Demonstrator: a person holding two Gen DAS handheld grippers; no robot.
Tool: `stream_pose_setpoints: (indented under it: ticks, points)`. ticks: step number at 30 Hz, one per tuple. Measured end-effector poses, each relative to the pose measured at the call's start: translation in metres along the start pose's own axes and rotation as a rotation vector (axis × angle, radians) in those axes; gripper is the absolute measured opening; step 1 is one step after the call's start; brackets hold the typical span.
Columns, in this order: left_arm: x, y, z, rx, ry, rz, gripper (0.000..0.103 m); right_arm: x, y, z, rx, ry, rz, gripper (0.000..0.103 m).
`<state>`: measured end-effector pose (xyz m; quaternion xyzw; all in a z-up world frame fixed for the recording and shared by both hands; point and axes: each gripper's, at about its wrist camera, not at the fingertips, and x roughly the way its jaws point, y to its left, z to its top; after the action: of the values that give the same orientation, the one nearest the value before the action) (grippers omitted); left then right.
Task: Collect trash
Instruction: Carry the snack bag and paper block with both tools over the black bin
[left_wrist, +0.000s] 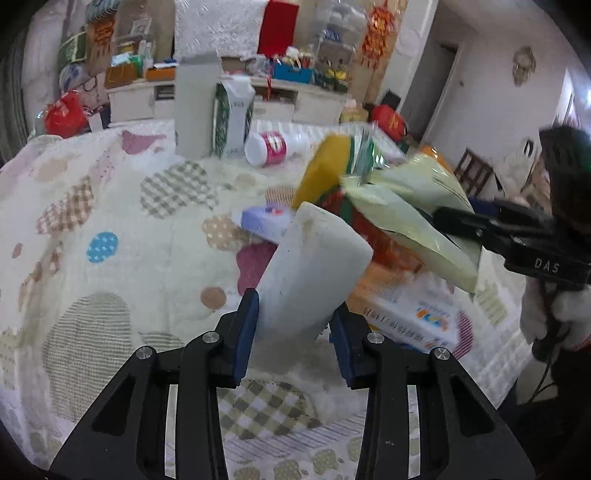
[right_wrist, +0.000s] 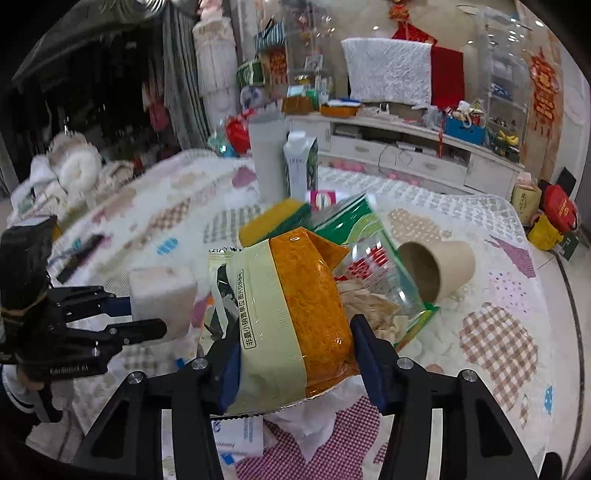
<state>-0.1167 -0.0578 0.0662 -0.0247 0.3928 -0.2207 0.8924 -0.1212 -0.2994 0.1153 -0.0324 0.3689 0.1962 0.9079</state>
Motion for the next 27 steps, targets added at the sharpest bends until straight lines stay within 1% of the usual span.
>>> stream_pose_setpoints:
  ticks: [3, 5, 10, 17, 22, 27]
  points:
    - [-0.018, -0.007, 0.008, -0.004, -0.026, 0.001, 0.036, -0.022, -0.008, 0.002, 0.038, -0.048, 0.013, 0.052]
    - [-0.027, -0.016, 0.013, -0.003, -0.03, -0.023, 0.036, -0.038, -0.013, 0.002, 0.056, -0.08, 0.011, 0.052]
    - [-0.038, -0.06, 0.022, 0.049, -0.044, -0.085, 0.036, -0.074, -0.027, -0.006, 0.085, -0.129, -0.022, 0.052]
    - [-0.018, -0.131, 0.027, 0.117, -0.006, -0.176, 0.036, -0.109, -0.06, -0.041, 0.145, -0.123, -0.156, 0.052]
    - [0.008, -0.185, 0.026, 0.161, 0.045, -0.228, 0.036, -0.132, -0.099, -0.074, 0.23, -0.109, -0.248, 0.052]
    - [0.031, -0.24, 0.022, 0.21, 0.087, -0.292, 0.036, -0.153, -0.137, -0.109, 0.311, -0.09, -0.366, 0.053]
